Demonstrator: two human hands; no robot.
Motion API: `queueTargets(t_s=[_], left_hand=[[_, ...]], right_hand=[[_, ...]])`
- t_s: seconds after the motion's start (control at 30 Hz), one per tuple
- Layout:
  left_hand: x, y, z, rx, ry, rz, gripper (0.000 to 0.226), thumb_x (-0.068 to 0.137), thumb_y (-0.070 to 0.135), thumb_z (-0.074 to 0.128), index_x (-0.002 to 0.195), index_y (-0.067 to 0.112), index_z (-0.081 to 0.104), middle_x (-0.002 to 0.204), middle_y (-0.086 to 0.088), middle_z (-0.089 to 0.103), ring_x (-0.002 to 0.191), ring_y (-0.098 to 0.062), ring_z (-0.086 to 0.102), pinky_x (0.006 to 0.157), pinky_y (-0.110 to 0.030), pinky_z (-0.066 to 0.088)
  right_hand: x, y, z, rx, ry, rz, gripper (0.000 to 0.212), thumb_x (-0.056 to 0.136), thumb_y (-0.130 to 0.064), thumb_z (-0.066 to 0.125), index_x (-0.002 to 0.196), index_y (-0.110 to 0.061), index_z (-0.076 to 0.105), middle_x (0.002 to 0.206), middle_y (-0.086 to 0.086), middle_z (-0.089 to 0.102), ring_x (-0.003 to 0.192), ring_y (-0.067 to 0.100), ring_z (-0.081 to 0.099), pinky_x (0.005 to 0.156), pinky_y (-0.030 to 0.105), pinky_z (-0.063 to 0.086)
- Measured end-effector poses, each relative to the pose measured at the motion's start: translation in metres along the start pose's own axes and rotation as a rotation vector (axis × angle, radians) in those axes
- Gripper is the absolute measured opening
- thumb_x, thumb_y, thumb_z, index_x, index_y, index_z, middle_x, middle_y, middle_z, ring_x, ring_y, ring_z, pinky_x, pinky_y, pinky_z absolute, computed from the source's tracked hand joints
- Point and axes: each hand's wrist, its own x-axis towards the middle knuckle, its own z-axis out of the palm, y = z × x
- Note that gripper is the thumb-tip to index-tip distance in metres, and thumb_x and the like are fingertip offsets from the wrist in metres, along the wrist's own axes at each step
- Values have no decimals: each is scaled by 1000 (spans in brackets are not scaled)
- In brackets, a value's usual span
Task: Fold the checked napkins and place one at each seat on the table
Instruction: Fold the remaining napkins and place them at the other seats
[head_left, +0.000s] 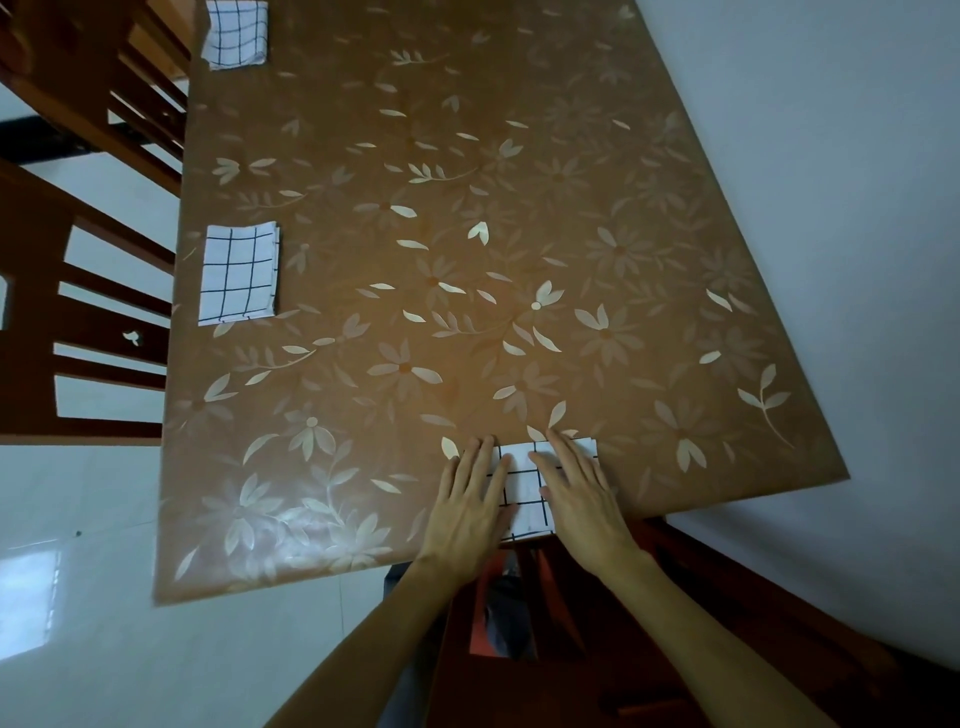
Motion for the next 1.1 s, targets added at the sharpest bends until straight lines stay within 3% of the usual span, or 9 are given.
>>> queueTargets(t_s=[0.2,0.4,0.57,0.73,0.87,0.97,1.1], left_hand=[[-15,1,4,-5,-27,28,63,98,51,38,148,11,41,159,-19,35,145,-34,39,112,-49,42],[-24,4,3,-14,-96,54,63,98,51,35,148,12,36,160,-20,32,145,-35,38,109,-52,44],[-29,-1,-20,-36,-103,-5,58,101,46,34,149,14,36,166,-12,18,150,-31,24,118,-48,31],[-44,-23,-49,-60,-73,-18,54,97,44,32,138,12,47,147,-12,47,133,-33,46,106,-48,44],[-63,-45,-59,-57,-102,-33,63,96,52,29,138,9,50,143,-16,52,130,-38,51,106,-50,47],[-79,-57,-57,-48,-130,-9,71,97,55,23,144,8,45,149,-17,47,137,-39,45,110,-52,42],[-91,-57,-58,-30,-158,29,68,95,54,26,149,14,36,155,-13,37,141,-35,38,114,-47,37]], right_hand=[[-17,7,4,11,-37,4,52,88,-11,73,137,-15,55,156,17,39,145,33,38,108,47,47],[-28,10,2,32,-89,24,52,93,-13,67,142,-19,51,161,15,32,150,31,30,113,50,41],[-27,-2,-17,73,-75,47,46,96,-18,63,141,-15,53,159,15,33,149,31,30,116,48,35],[-19,-24,-45,105,-93,34,45,103,-28,50,146,-15,46,159,8,34,148,25,30,119,42,28],[-19,-35,-56,74,-224,10,62,93,-38,66,149,-24,42,163,3,26,151,23,21,122,42,25],[-30,-44,-53,-20,-354,26,86,84,-28,77,155,-27,29,168,3,6,155,25,5,124,43,15],[-44,-61,-47,-69,-348,106,89,85,-4,71,157,-25,22,169,5,-4,156,26,-2,125,42,6]])
